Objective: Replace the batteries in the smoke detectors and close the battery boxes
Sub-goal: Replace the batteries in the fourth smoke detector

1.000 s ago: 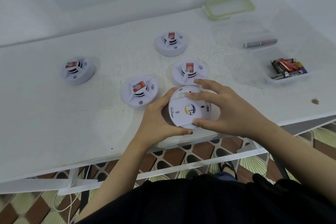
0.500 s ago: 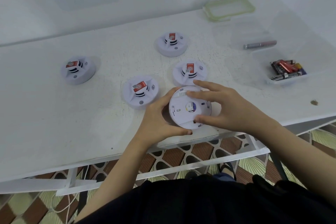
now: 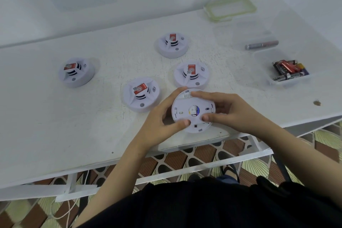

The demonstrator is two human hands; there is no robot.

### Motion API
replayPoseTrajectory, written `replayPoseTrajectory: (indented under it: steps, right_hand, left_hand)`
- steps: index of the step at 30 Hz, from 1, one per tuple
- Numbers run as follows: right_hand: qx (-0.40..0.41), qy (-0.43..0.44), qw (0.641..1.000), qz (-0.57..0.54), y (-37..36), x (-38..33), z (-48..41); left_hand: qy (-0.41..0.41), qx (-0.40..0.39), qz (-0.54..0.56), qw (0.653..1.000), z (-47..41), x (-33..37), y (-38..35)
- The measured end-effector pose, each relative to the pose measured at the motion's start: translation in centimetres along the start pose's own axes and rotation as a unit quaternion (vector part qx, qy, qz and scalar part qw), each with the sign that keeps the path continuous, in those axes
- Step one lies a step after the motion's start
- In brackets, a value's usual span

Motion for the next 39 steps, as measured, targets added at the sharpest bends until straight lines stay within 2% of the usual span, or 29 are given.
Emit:
replayPoseTrajectory:
  steps: [9,14,16,19,21,25,31,39]
  right_hand:
    - [0.012,0.006,1.000,-0.018,0.0,0.2,-0.3]
    - [0.026,0.009,0.999,-0.017,0.0,0.4,-0.3]
    - [0.042,0.011,0.999,0.016,0.2,0.3,-0.2]
    - [0.072,0.038,0.985,0.154,0.7,-0.8,-0.1]
    - [0.064,0.066,0.971,0.219,0.2,-1.8,-0.1]
    - [0.024,0.086,0.964,0.249,-1.7,-2.4,-0.4]
    - [0.077,0.113,0.958,0.251,-2.0,-2.6,-0.3]
    - [0.109,0.121,0.954,0.251,-1.9,-2.6,-0.4]
  left_hand:
    - [0.020,0.017,0.043,0.999,-0.1,-0.9,0.5]
    - [0.028,-0.004,-0.049,0.998,0.1,-0.8,0.0]
    - [0.023,0.004,-0.073,0.997,0.1,-0.7,-0.1]
    - [0.012,0.036,-0.088,0.995,0.1,-0.7,0.4]
    - [0.014,0.047,-0.078,0.996,0.1,-0.7,0.6]
    - [0.018,0.051,-0.059,0.997,0.2,-0.5,0.5]
    - [0.022,0.059,-0.060,0.996,0.1,-0.5,0.7]
    - [0.018,0.059,-0.049,0.997,0.0,-0.4,0.8]
Point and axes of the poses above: each hand's wrist, its own z-axis away from the middle knuckle, its own y-axis out of the back of the hand, x = y × z, the point moved 10 cm from there along -z, towards the middle knuckle, and after that the axes turned 1 degree about y, right-handed, at the moved point
